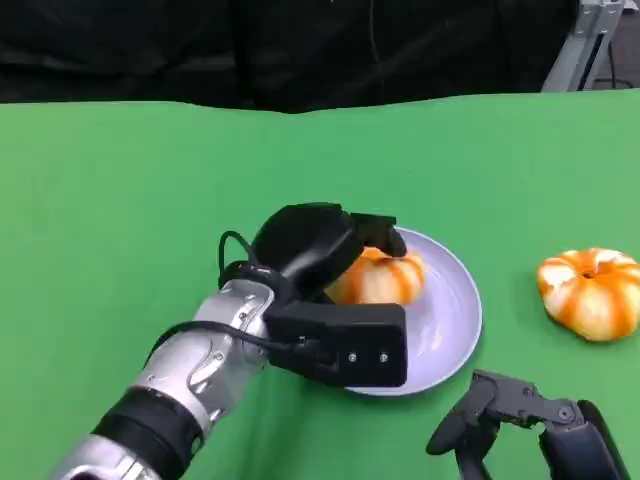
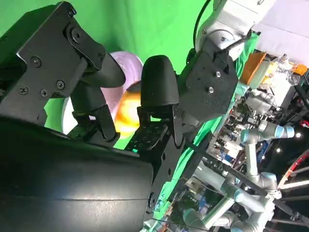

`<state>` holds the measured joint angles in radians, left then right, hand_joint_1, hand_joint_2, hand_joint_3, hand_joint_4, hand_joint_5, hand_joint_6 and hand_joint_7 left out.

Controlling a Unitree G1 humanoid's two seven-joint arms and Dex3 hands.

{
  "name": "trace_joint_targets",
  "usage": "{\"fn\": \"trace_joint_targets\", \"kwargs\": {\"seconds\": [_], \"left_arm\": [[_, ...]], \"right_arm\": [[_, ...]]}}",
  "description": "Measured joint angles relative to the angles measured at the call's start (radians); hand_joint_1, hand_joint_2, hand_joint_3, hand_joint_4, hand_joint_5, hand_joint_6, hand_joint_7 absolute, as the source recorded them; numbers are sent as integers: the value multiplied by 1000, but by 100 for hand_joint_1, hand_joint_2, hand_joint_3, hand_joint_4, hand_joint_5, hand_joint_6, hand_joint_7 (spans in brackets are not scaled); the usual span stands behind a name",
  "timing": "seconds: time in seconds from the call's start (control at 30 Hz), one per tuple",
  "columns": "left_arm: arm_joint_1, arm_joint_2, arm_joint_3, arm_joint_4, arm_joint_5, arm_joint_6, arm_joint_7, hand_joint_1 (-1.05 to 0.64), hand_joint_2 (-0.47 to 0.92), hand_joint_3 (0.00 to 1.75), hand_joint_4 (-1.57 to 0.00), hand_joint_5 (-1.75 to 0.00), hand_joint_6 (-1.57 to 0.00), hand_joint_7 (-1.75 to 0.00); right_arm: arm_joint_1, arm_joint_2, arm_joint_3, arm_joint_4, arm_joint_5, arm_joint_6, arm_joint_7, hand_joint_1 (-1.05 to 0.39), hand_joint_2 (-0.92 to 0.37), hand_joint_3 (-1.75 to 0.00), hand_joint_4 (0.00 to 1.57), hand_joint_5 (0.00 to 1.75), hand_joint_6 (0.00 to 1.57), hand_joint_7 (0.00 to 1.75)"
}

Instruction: Grasp the bread from the table and place it into the plate.

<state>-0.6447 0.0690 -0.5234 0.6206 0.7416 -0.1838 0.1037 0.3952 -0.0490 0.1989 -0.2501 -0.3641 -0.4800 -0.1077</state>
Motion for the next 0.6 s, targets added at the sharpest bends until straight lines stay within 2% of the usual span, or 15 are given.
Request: {"fn": "trace_joint_targets", "kwargs": {"seconds": [0.1, 0.27, 0.37, 0.47, 0.6], "left_arm": [[0, 22, -10, -25, 10, 18, -49, -68, 92, 13, -2, -36, -21, 0], [1, 55, -28, -72, 9, 47, -161, -82, 92, 28, 0, -6, -6, -1], [4, 71, -28, -118, 1, 70, -224, -86, 92, 32, 0, -1, -4, -1], [24, 94, -20, -178, -18, 71, -265, -85, 92, 34, -2, -1, -5, -1], [65, 145, 21, -285, -60, 73, -313, -64, 92, 28, -12, -8, -16, -6]], "right_arm": [[0, 0, 0, 0, -1, 0, 0, 7, -20, -148, 84, 155, 89, 124], [1, 0, 0, 0, -1, 0, 0, 7, -20, -147, 85, 154, 89, 124], [0, 0, 0, 0, -2, 0, 0, 8, -20, -147, 86, 153, 89, 124], [-3, 0, 0, 4, -1, 0, 0, 7, -20, -147, 86, 152, 89, 124], [-6, 0, 1, 12, 0, -1, -1, 7, -20, -148, 86, 152, 89, 124]]}}
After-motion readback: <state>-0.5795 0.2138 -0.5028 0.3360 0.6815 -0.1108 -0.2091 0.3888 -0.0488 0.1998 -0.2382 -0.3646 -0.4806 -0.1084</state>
